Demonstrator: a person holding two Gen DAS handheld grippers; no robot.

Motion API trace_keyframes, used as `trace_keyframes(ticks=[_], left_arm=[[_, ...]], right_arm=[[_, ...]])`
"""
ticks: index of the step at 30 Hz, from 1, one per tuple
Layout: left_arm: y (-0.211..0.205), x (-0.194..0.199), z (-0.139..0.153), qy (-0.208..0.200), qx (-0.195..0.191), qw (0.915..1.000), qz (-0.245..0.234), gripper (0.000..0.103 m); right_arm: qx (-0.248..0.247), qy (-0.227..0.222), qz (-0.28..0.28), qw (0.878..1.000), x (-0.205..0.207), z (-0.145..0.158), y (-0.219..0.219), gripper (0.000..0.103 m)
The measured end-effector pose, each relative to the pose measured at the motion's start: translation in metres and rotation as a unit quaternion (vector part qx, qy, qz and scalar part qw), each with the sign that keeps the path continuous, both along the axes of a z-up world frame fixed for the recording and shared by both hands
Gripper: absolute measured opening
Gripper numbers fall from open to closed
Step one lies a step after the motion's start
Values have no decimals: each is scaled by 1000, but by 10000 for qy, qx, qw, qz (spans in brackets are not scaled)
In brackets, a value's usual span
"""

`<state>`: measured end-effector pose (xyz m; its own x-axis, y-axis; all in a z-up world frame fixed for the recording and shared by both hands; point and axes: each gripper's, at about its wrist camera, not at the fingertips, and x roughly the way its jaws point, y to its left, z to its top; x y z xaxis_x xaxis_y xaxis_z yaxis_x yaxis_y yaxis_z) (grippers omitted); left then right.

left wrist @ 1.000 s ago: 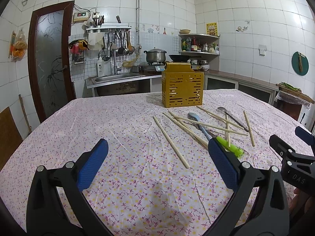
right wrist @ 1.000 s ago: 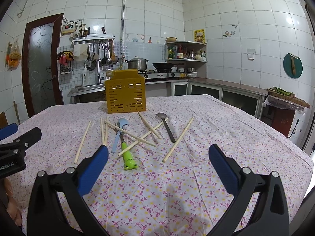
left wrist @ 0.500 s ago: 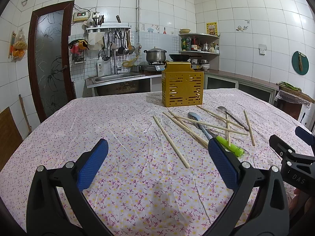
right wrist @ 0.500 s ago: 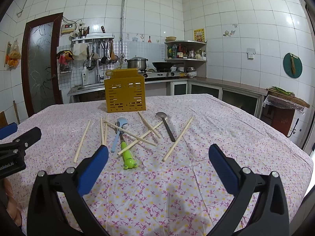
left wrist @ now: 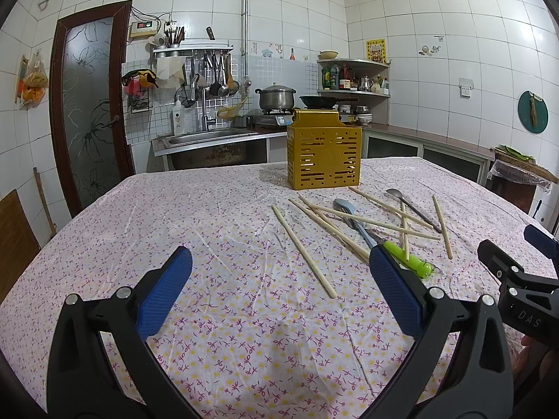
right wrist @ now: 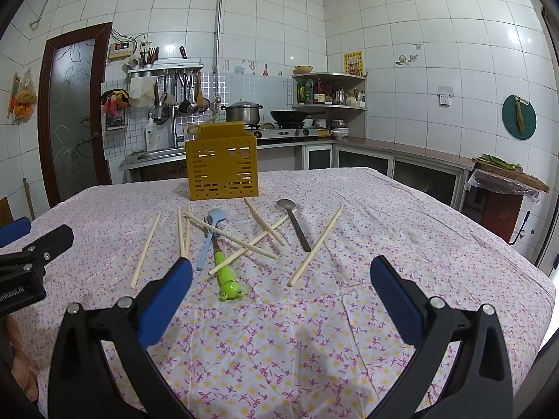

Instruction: Organize utensils

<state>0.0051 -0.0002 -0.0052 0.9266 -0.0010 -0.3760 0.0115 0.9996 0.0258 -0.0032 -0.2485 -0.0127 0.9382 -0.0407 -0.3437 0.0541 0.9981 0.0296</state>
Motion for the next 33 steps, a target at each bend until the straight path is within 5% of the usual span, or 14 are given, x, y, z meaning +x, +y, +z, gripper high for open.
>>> trace_keyframes(ticks=[33], left_arm=[[1, 2, 0, 31, -21, 10000, -1, 98]], right_arm=[[-8, -9, -18, 10000, -1, 1, -2, 99]])
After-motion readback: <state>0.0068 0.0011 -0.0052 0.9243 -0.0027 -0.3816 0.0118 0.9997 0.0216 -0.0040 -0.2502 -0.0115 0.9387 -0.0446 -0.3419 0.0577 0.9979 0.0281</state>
